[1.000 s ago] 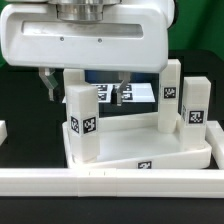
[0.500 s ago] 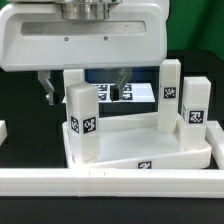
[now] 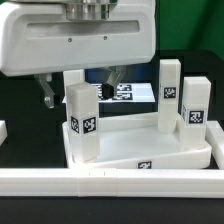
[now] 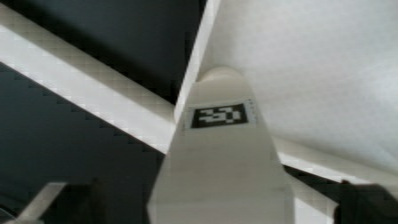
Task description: Assemble desk
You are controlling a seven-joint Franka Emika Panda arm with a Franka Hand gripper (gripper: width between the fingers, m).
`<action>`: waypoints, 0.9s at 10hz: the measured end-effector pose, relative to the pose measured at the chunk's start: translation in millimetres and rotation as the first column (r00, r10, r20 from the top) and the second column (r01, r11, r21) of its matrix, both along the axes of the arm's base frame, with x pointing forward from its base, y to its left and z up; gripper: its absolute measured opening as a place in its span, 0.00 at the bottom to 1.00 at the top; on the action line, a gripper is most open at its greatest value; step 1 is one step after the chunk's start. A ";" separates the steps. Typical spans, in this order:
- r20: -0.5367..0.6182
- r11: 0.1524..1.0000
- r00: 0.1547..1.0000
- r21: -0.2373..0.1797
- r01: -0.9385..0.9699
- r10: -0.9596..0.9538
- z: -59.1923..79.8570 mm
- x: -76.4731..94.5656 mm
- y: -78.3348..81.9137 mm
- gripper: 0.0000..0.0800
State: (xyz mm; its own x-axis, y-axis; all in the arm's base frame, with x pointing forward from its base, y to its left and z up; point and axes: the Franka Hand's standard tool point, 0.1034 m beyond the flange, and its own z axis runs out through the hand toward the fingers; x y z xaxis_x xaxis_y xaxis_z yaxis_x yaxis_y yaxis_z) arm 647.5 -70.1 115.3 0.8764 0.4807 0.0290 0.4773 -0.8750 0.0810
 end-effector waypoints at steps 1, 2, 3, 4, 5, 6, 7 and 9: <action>0.000 1.000 1.000 0.000 0.001 -0.001 0.0 0.0 -0.1 0.79; 0.000 1.000 1.000 0.000 0.002 -0.002 0.0 0.0 -0.3 0.57; 0.001 1.000 1.000 0.002 0.021 -0.021 -0.1 -0.2 0.0 0.36; 0.002 0.999 0.999 0.003 0.038 -0.038 -0.2 -0.2 -0.3 0.36; 0.002 0.999 0.999 0.003 0.044 -0.044 -0.3 -0.3 -0.4 0.36; 0.004 0.996 0.996 0.006 0.090 -0.090 -0.3 -0.3 -0.5 0.36; 0.010 0.979 0.979 0.015 0.204 -0.204 -0.4 -0.3 -0.5 0.36; 0.016 0.926 0.926 0.030 0.376 -0.376 -0.7 -0.3 -0.4 0.36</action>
Offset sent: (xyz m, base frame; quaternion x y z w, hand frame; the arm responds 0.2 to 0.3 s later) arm 0.0000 0.0000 0.0000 0.0000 0.0000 0.0650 0.9979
